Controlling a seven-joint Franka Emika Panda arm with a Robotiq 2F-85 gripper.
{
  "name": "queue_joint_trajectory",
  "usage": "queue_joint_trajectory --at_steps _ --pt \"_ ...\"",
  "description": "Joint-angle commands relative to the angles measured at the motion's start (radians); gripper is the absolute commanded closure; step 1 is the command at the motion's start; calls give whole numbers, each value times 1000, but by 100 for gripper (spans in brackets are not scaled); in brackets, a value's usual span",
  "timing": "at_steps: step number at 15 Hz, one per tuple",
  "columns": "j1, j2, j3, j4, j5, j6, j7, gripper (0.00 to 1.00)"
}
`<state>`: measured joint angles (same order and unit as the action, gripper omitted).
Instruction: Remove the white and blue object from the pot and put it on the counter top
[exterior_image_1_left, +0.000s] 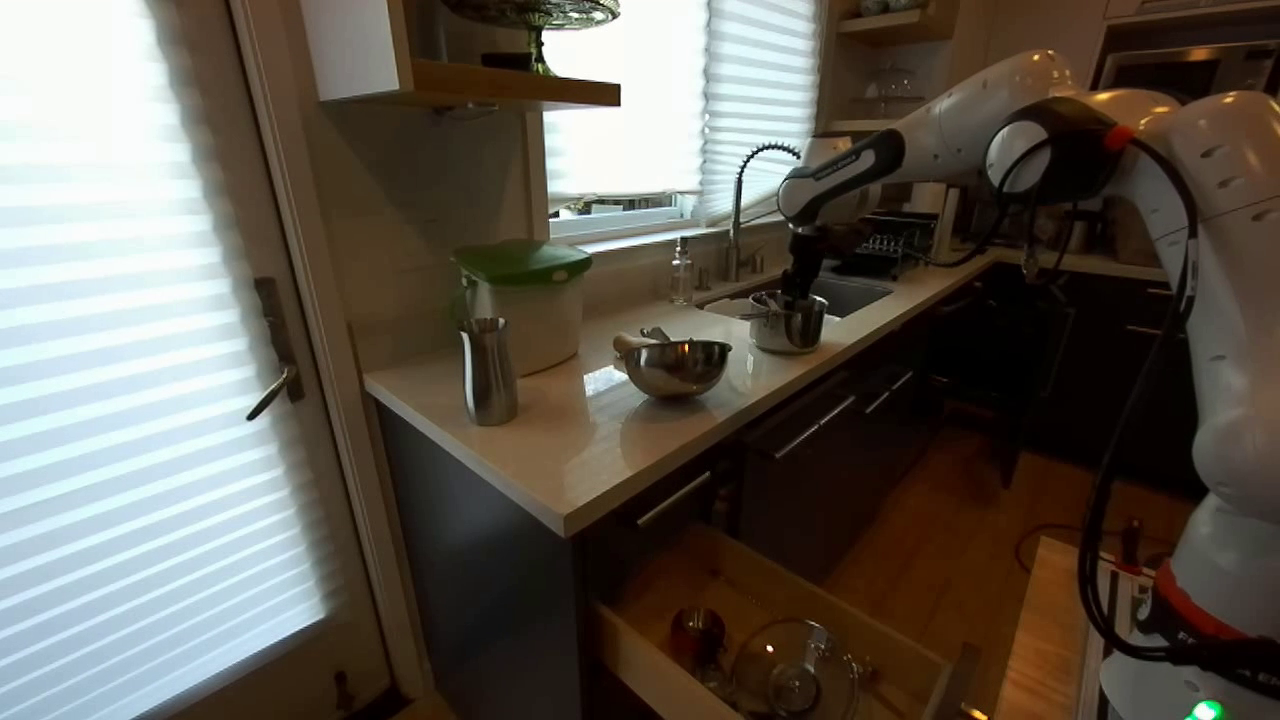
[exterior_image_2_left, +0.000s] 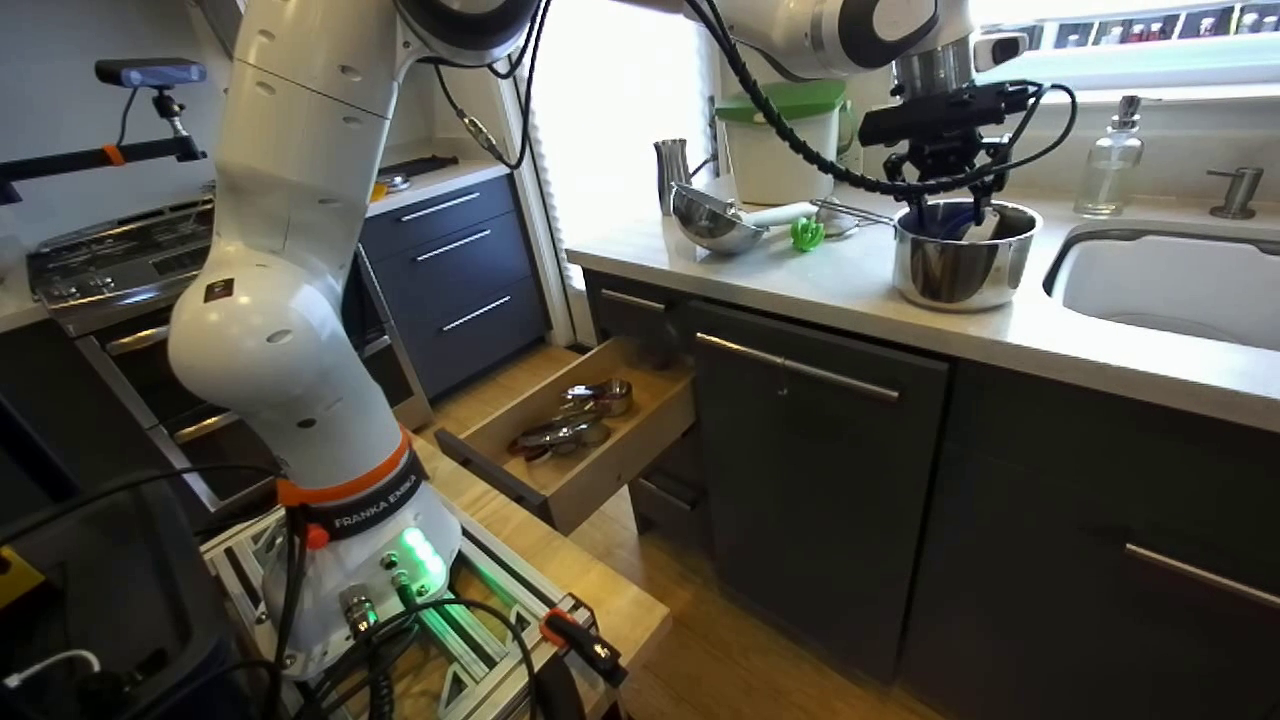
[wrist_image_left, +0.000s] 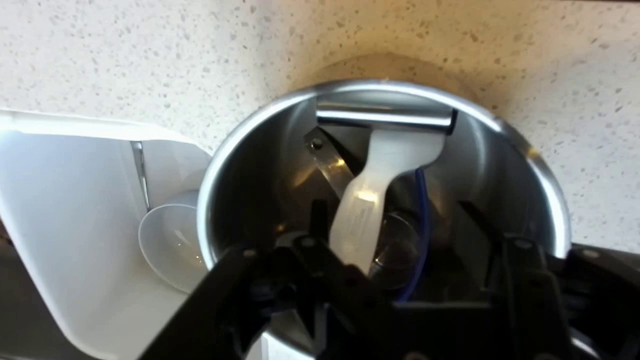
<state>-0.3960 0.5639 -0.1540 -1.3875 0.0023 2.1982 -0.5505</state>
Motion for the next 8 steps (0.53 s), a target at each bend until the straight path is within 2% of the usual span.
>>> queue_joint_trajectory --at_steps 1,2,3,6,8 --pt "-71 31 67 31 112 -10 -49 45" --pt "-82 37 81 45 143 -22 -66 46" --pt "-86 39 89 48 164 -27 -75 54" --pt "-88 50 102 69 193 -18 -88 61" --pt "-84 69 103 96 197 -19 -75 59"
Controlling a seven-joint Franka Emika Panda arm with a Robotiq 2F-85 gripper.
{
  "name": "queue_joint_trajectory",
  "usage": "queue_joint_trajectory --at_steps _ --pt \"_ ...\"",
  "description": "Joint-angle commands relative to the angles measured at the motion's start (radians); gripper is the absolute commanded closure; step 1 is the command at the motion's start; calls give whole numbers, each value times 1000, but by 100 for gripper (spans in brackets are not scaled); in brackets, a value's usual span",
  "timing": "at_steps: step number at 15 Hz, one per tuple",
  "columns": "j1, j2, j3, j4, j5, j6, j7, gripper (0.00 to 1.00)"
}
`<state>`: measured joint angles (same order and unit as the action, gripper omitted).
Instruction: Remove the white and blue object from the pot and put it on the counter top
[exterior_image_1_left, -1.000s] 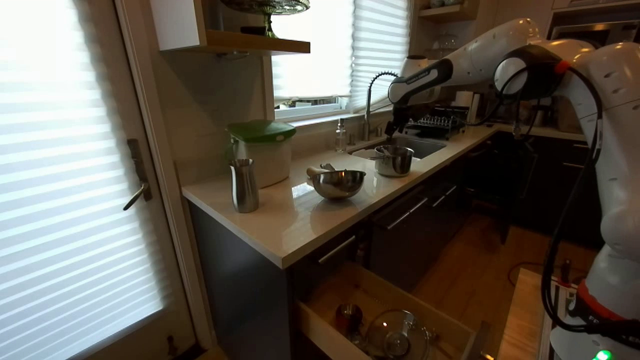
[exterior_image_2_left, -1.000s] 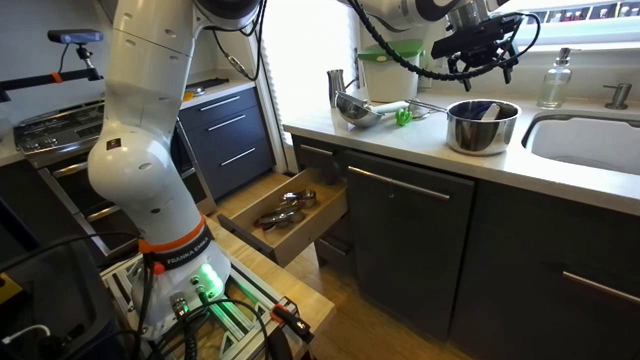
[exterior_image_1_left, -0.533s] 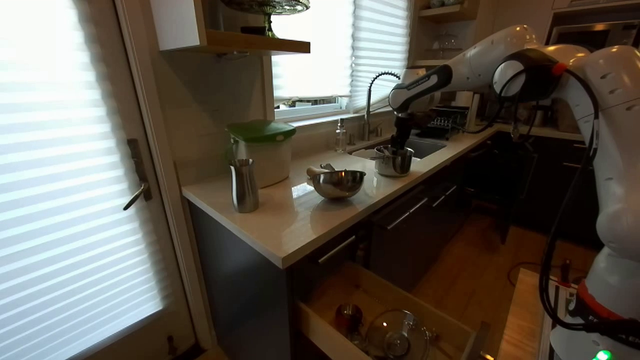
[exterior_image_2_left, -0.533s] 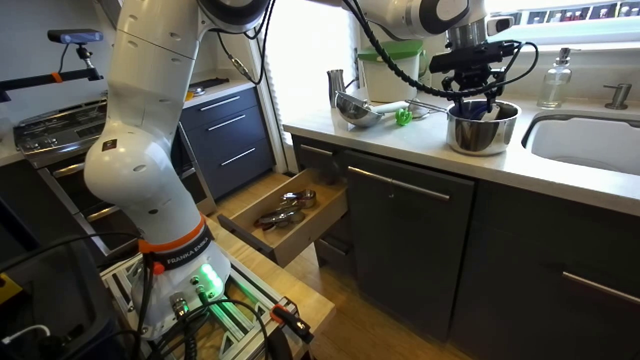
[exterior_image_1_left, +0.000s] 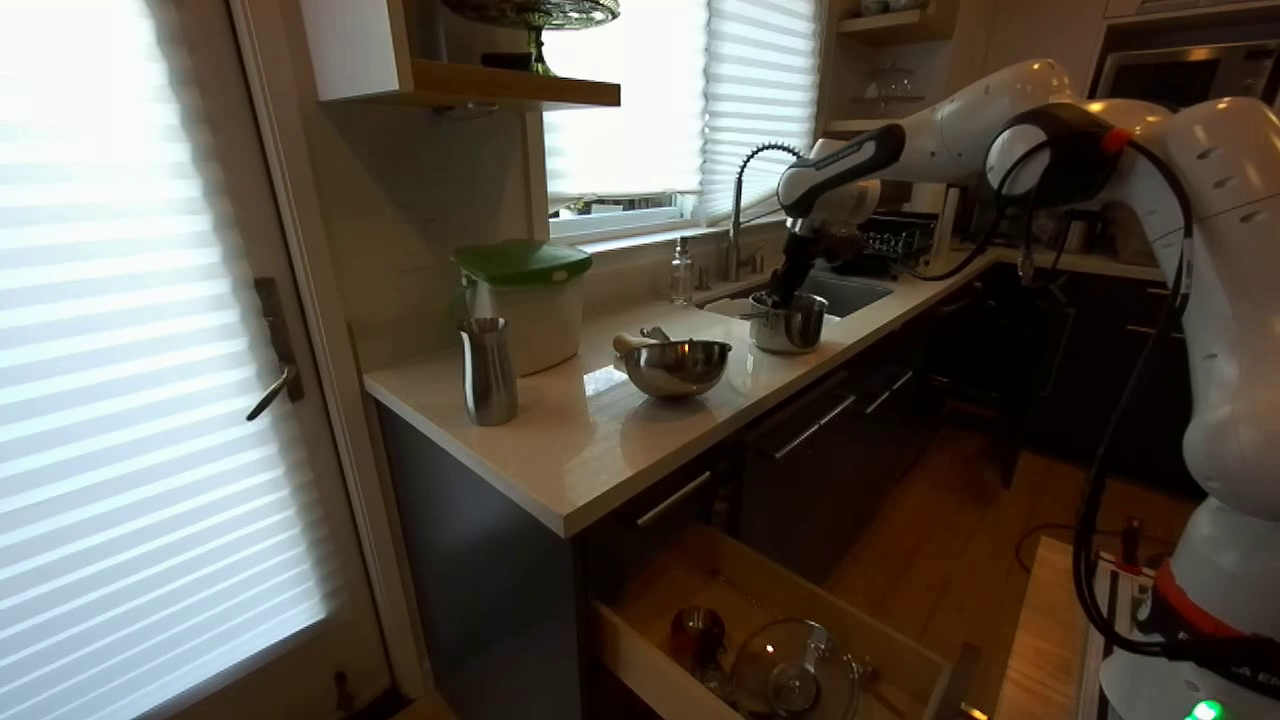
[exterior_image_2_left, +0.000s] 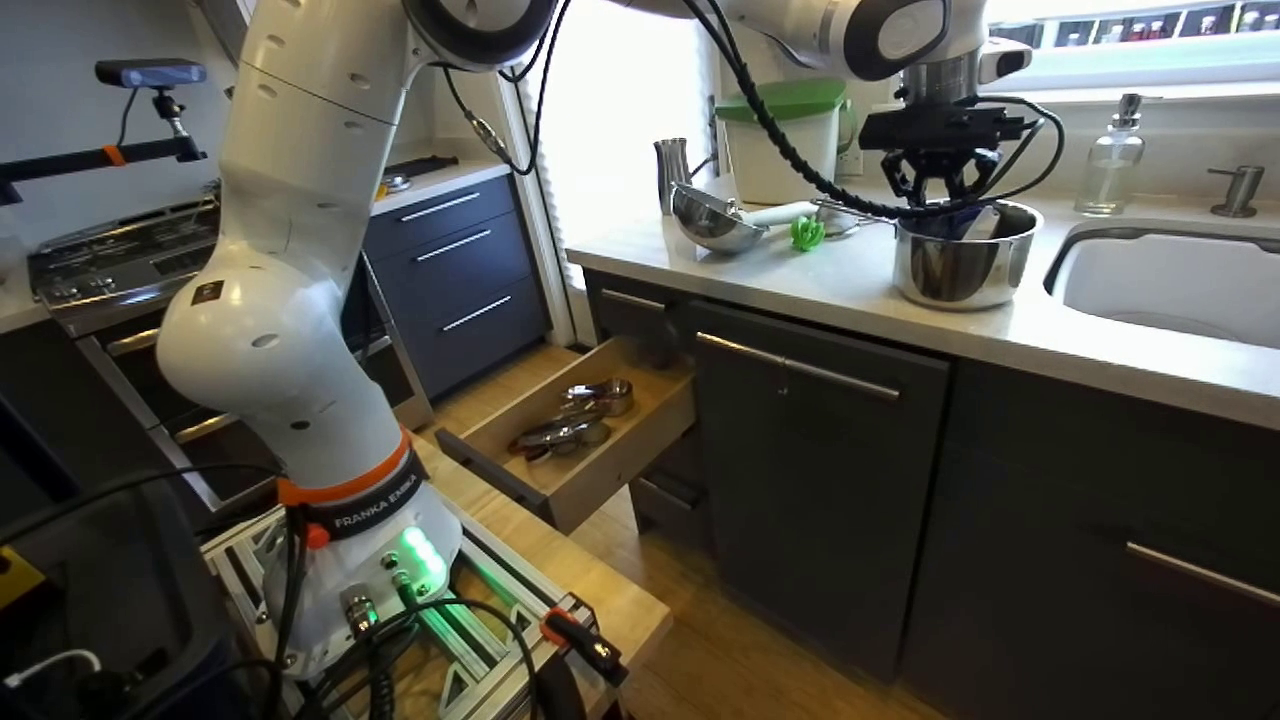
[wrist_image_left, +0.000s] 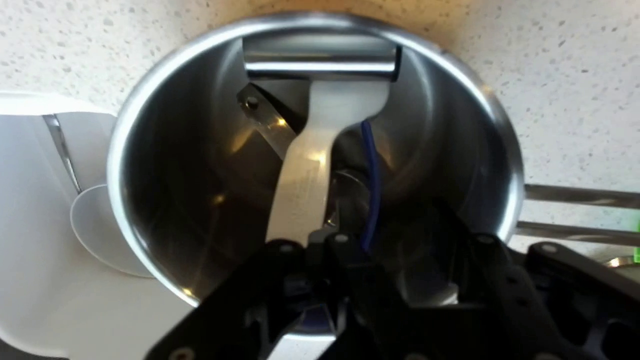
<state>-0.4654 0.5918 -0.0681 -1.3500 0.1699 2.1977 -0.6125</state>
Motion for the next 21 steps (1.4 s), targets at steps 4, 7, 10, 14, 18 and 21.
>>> queue_joint_trajectory --at_steps 4,7,10,14,18,21 --pt "-8 96 20 128 14 -38 -2 60" --pt "-7 134 22 171 9 -43 10 64" --pt "-5 173 23 210 5 -53 25 71" --pt "1 181 8 225 0 -60 44 94" --pt "-8 91 -15 144 -2 2 53 99" --pt "-25 11 -32 84 15 76 35 99"
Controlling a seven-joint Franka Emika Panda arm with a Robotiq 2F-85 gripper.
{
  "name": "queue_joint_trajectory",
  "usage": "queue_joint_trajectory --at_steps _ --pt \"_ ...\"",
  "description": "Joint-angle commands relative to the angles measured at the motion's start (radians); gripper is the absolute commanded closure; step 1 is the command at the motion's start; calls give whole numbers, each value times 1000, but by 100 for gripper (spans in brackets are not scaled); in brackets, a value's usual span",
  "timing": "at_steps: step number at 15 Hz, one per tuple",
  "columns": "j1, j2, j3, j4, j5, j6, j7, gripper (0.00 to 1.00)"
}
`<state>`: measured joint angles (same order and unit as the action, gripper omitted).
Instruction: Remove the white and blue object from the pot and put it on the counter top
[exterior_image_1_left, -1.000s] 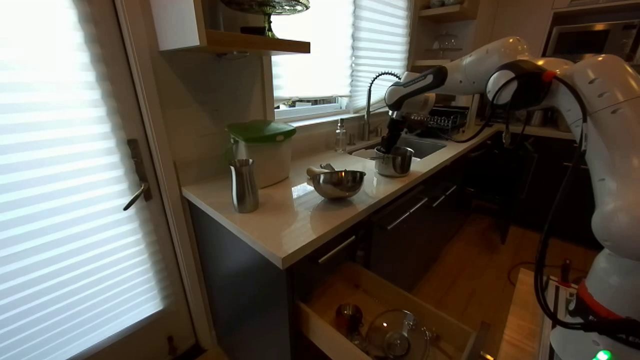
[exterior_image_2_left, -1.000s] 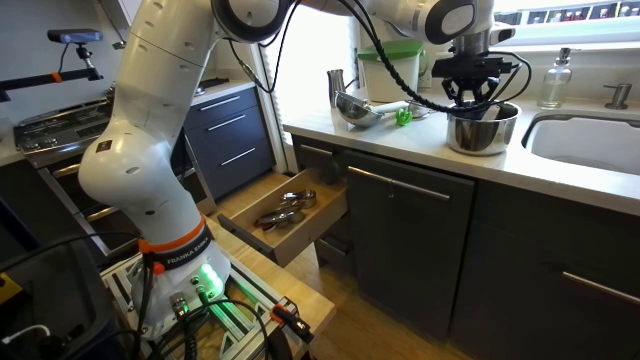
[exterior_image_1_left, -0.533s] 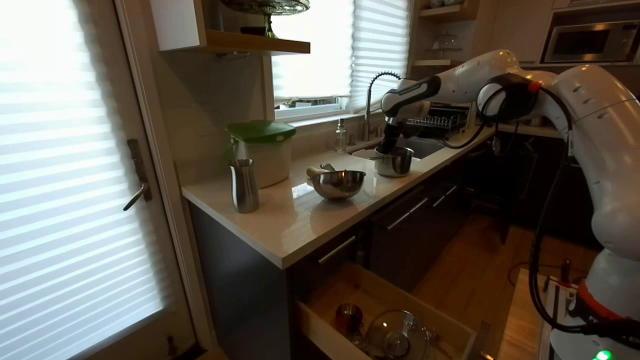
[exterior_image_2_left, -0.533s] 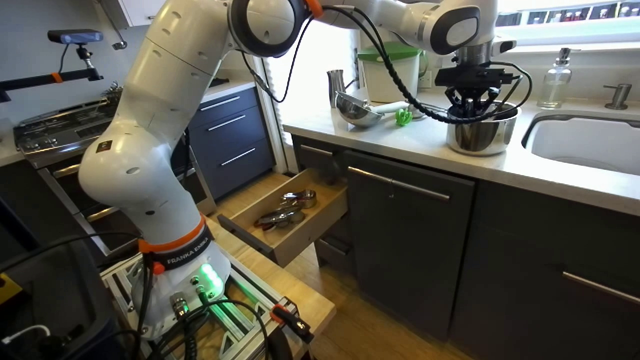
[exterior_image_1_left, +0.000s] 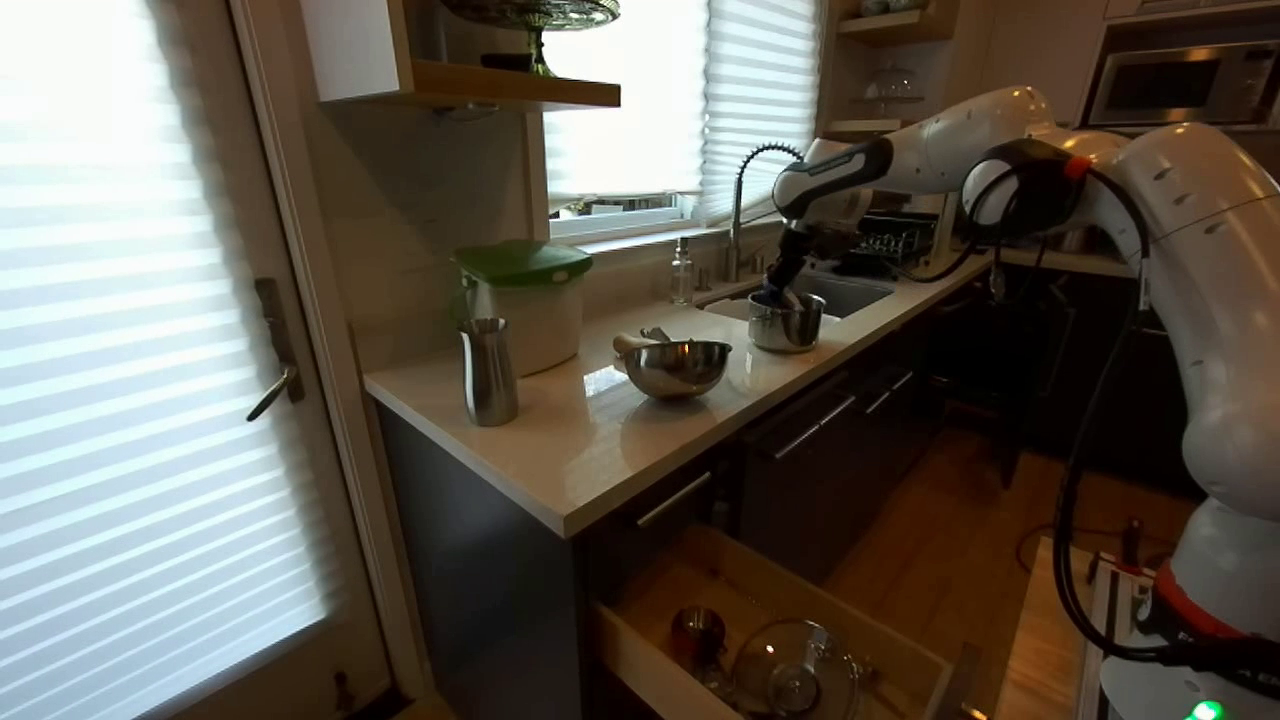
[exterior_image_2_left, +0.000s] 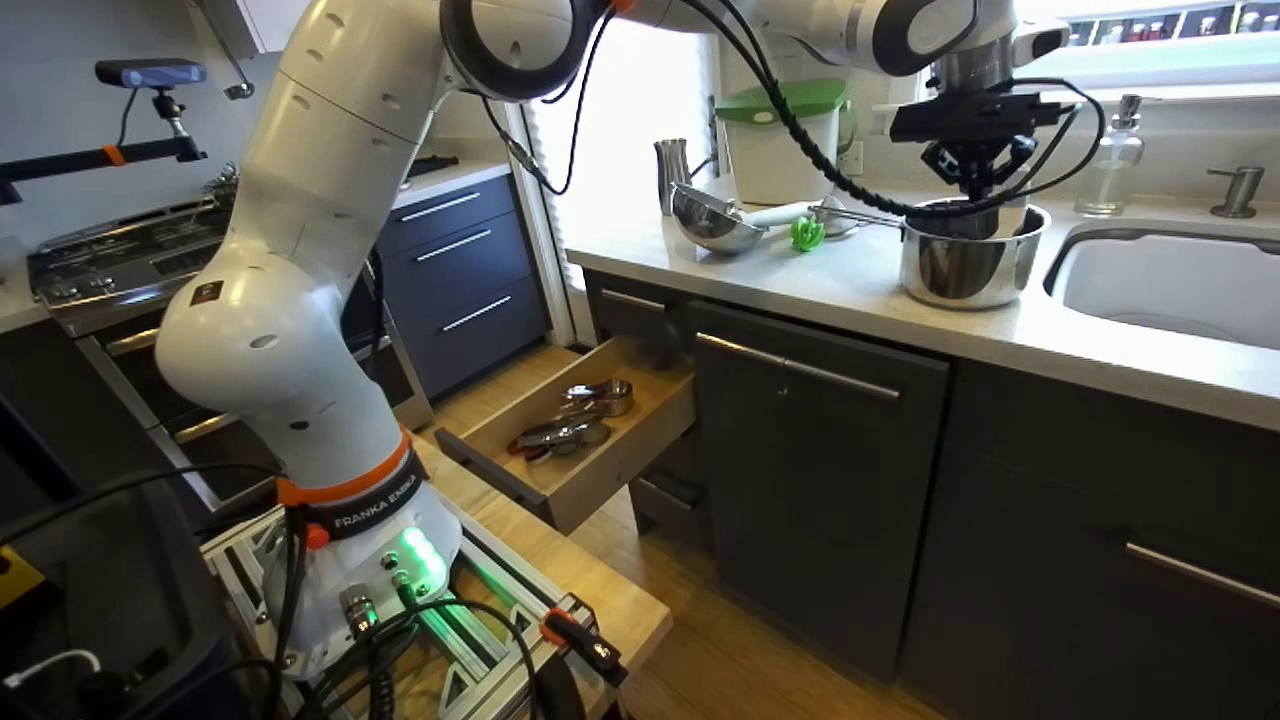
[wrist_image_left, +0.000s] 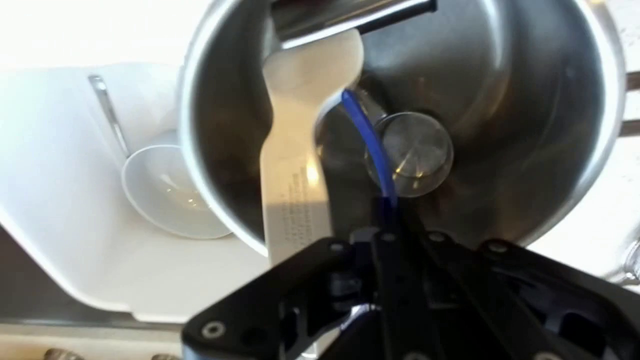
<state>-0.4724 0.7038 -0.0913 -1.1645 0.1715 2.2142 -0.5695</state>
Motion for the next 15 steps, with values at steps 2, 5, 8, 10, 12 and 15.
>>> queue_joint_trajectory --at_steps 2,5,8,10,12,15 --pt "-51 -159 24 -135 63 77 -79 99" --pt "-81 -272 95 -244 152 93 -280 99" --pt "-84 -391 145 -366 212 82 -441 99" --pt "-86 -466 179 -446 254 61 -551 99" --pt "-28 -525 143 -513 303 39 -661 99" --pt "36 -489 89 -459 312 41 -678 96"
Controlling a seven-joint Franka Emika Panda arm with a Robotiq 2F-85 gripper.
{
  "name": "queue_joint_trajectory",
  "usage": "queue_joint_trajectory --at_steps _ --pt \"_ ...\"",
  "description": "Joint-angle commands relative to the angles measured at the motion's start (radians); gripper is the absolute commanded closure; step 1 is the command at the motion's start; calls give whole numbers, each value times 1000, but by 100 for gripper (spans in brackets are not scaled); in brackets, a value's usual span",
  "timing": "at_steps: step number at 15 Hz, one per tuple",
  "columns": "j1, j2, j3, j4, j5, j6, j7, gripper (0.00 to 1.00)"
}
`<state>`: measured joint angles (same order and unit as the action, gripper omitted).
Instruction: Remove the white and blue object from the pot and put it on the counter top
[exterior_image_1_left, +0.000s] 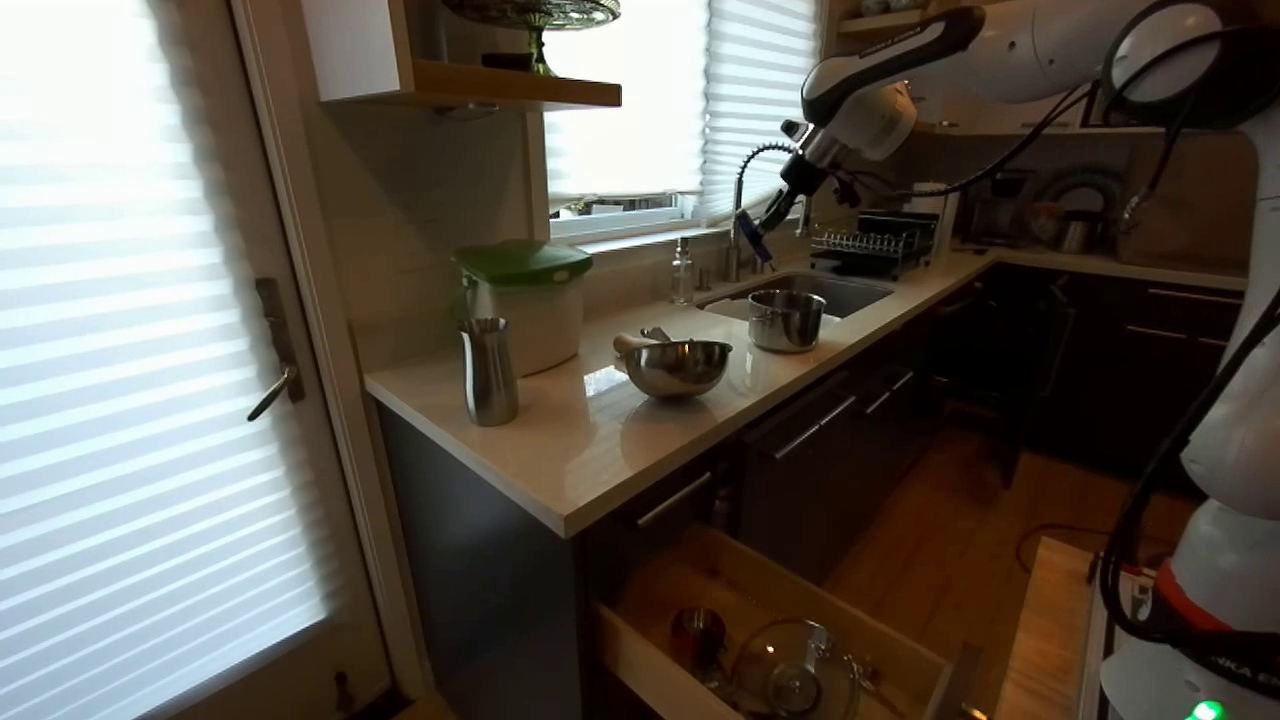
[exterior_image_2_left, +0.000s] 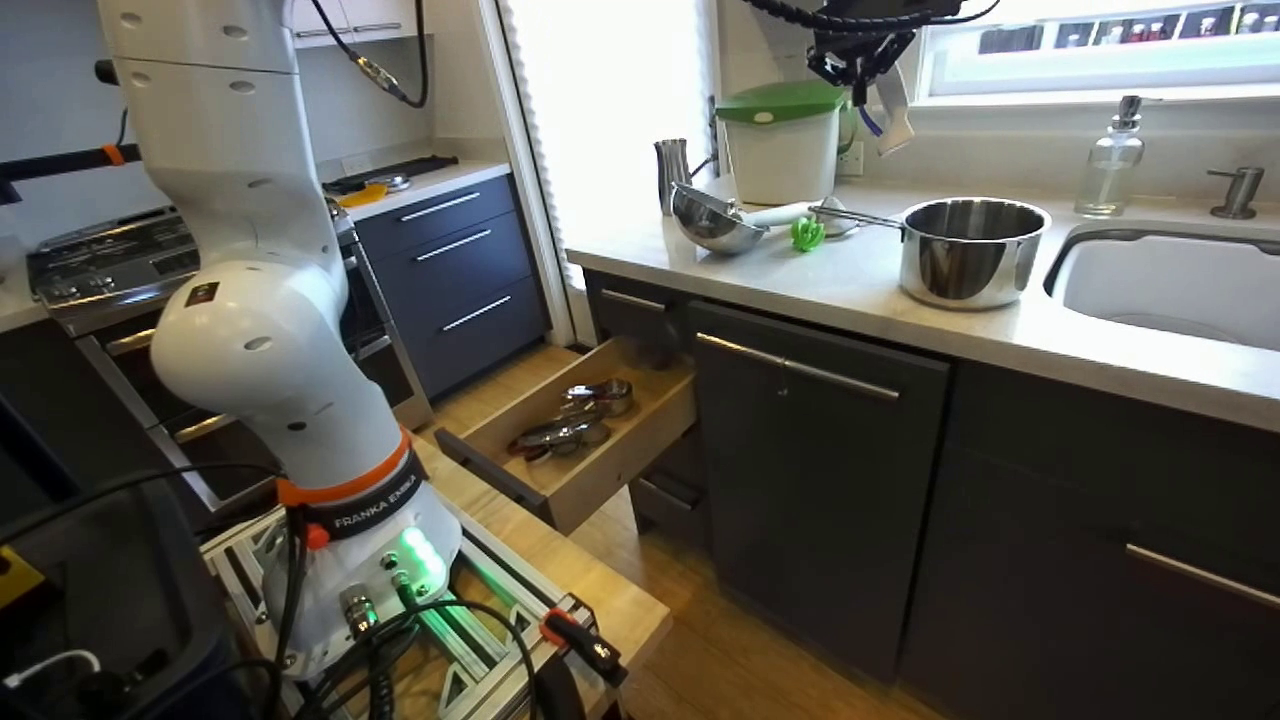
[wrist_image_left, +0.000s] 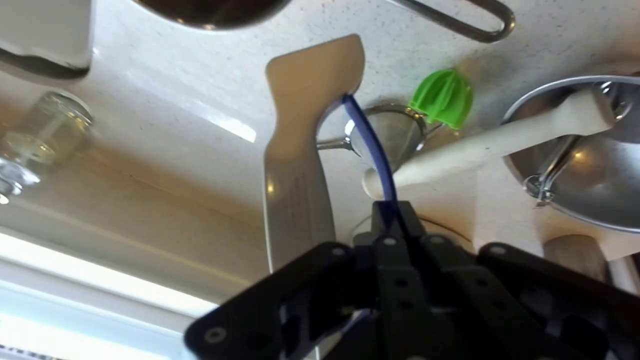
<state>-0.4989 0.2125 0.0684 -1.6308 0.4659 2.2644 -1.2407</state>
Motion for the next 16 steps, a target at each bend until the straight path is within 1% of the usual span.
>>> queue_joint_trajectory --at_steps 1,2,3,4,5,6,8,9,10,12,14,16 --pt "73 -16 -77 -16 35 -9 -52 96" --pt "78 -27 -82 -30 41 -8 -75 96" --pt "79 -32 -86 -37 43 -8 -87 99" --pt "81 -15 -65 -22 131 -24 -176 99" --pt "104 6 -59 -3 177 -18 -173 99" --pt "120 27 -49 22 250 -38 -182 99" --pt "157 80 -44 85 332 -77 -162 99" --pt "176 102 -50 113 335 -96 -134 99" --pt "202 125 -63 132 300 -77 -85 99" --pt "229 179 -75 186 246 -78 -7 99" --pt "249 243 -89 244 179 -65 80 99" --pt "251 307 -99 314 94 -106 182 99"
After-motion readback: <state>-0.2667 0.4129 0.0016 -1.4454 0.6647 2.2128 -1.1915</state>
